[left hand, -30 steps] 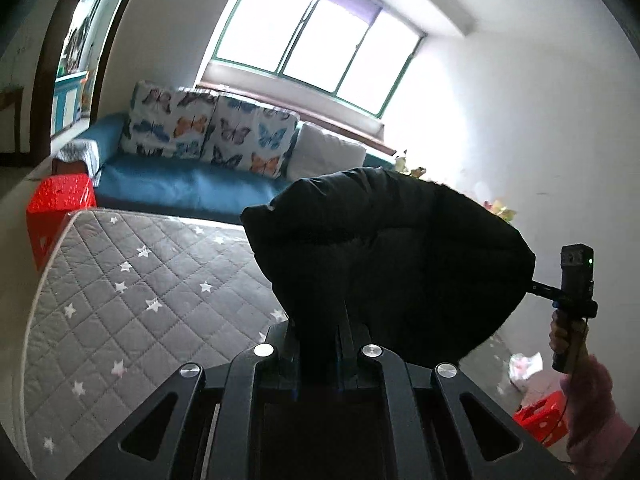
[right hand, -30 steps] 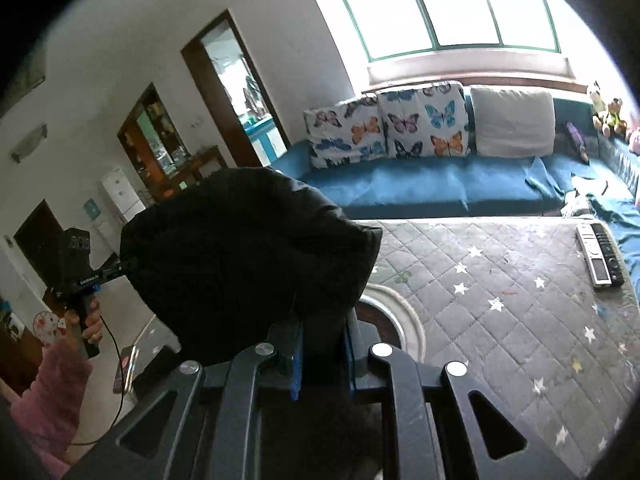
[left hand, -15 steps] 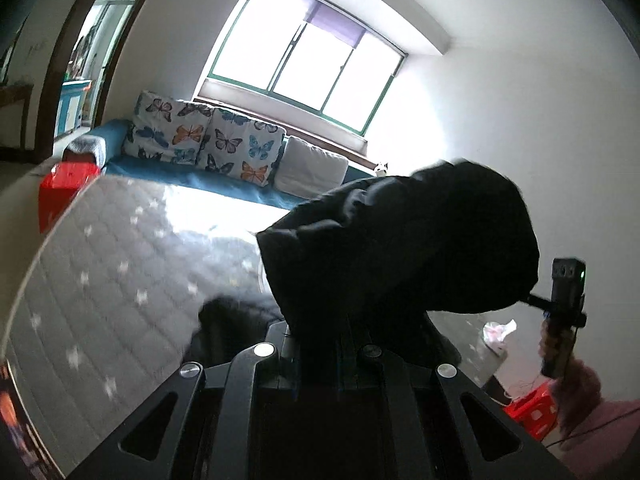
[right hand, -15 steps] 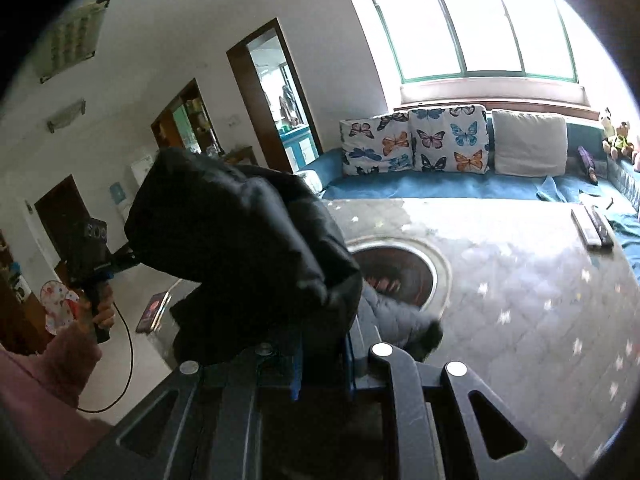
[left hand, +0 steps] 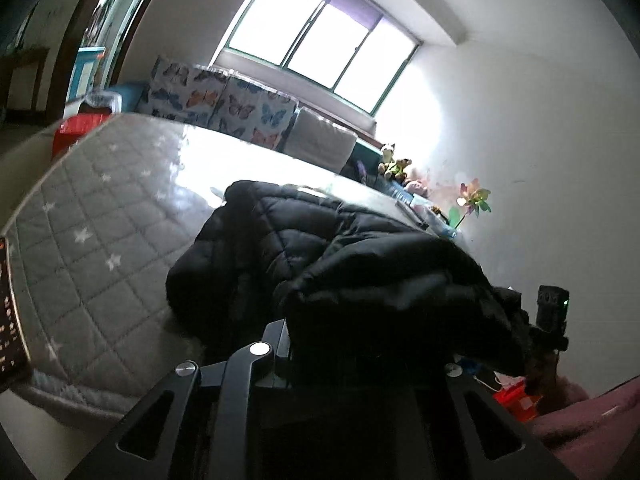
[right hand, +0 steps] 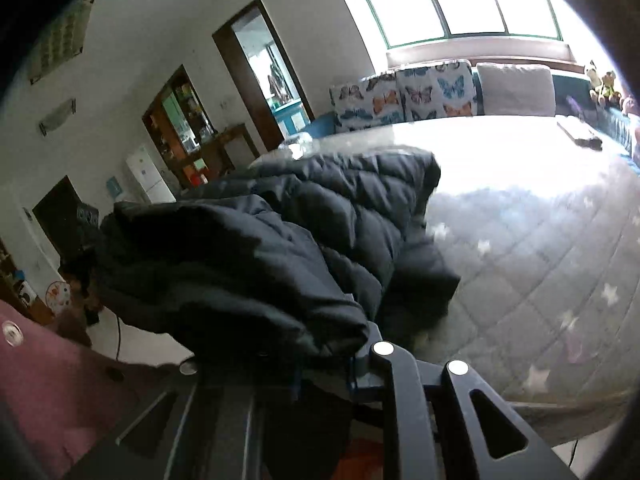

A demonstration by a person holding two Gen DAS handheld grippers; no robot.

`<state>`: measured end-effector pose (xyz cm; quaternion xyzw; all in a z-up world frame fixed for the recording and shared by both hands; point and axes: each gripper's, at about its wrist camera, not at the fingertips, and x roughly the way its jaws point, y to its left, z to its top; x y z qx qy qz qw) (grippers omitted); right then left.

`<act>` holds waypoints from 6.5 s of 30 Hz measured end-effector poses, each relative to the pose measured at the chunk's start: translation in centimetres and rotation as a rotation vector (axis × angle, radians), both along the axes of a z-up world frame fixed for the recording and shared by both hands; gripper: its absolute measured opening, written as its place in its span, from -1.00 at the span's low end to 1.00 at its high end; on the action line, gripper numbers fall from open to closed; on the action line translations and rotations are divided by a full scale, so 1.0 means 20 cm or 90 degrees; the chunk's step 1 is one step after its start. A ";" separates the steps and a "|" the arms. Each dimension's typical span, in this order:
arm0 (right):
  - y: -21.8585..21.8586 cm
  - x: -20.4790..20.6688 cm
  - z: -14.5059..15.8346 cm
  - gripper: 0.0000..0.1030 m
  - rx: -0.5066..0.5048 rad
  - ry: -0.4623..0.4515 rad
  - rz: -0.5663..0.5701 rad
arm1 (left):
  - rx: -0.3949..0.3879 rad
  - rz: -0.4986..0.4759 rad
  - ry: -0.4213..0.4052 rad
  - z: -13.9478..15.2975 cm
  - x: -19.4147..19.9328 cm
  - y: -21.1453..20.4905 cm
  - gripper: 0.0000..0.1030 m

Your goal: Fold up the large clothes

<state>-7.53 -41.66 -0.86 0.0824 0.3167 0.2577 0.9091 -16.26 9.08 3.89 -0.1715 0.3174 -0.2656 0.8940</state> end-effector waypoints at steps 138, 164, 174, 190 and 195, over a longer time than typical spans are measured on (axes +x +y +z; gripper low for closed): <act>0.86 0.12 0.01 0.30 -0.311 0.003 0.150 | 0.218 -0.032 0.062 -0.16 0.56 -0.47 -0.02; 0.73 0.06 -0.10 0.33 -0.375 0.062 0.095 | 0.283 -0.056 -0.016 -0.26 0.25 -0.43 0.48; 0.83 0.08 0.13 0.36 -0.325 0.016 0.120 | 0.243 -0.048 -0.038 -0.32 0.19 -0.37 0.50; 1.10 0.29 -0.07 0.56 -0.343 0.028 0.170 | 0.165 0.015 -0.039 -0.09 0.27 -0.23 0.58; 1.03 0.25 0.01 0.56 -0.309 0.014 0.169 | 0.216 0.084 -0.024 -0.07 0.45 -0.22 0.64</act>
